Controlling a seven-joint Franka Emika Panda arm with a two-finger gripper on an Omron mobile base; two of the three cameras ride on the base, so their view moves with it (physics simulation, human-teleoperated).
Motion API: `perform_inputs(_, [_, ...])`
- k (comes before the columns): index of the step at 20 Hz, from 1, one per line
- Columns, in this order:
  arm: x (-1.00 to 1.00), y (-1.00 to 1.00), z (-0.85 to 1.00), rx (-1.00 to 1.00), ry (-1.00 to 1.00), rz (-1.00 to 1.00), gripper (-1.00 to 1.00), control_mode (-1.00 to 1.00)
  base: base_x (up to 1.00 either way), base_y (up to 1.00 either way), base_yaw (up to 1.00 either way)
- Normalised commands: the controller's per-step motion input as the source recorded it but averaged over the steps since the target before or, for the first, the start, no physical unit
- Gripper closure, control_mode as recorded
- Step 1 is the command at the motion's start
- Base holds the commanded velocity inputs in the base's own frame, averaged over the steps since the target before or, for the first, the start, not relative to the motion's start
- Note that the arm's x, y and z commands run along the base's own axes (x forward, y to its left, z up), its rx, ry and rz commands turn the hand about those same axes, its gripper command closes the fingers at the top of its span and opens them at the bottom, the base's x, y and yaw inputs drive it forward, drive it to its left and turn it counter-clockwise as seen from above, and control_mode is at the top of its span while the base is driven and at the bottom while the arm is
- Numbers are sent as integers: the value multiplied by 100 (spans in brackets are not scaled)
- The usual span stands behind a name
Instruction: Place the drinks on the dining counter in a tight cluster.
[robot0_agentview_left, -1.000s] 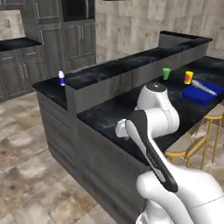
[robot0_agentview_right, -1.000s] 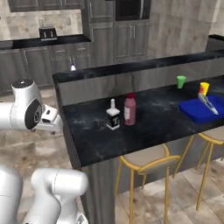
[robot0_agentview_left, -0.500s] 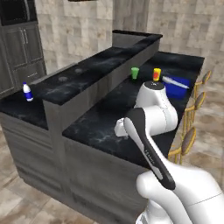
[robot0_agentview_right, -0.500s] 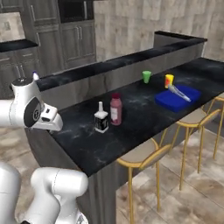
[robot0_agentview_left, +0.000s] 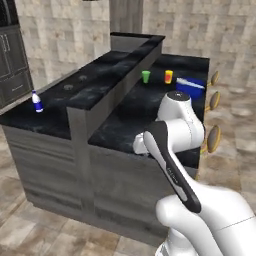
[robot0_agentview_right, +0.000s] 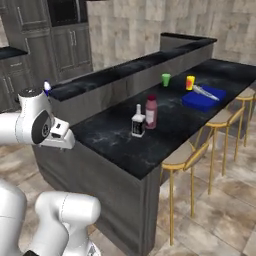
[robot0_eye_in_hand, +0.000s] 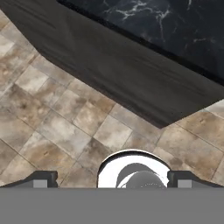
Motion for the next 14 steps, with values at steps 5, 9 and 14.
perform_inputs(5, [0,0,0,0,0,0,-100,100,-38,100,-27])
perform_inputs(9, [0,0,0,0,0,0,-100,100,17,100,-40])
perform_inputs(14, [0,0,0,0,0,0,-100,100,49,100,-41])
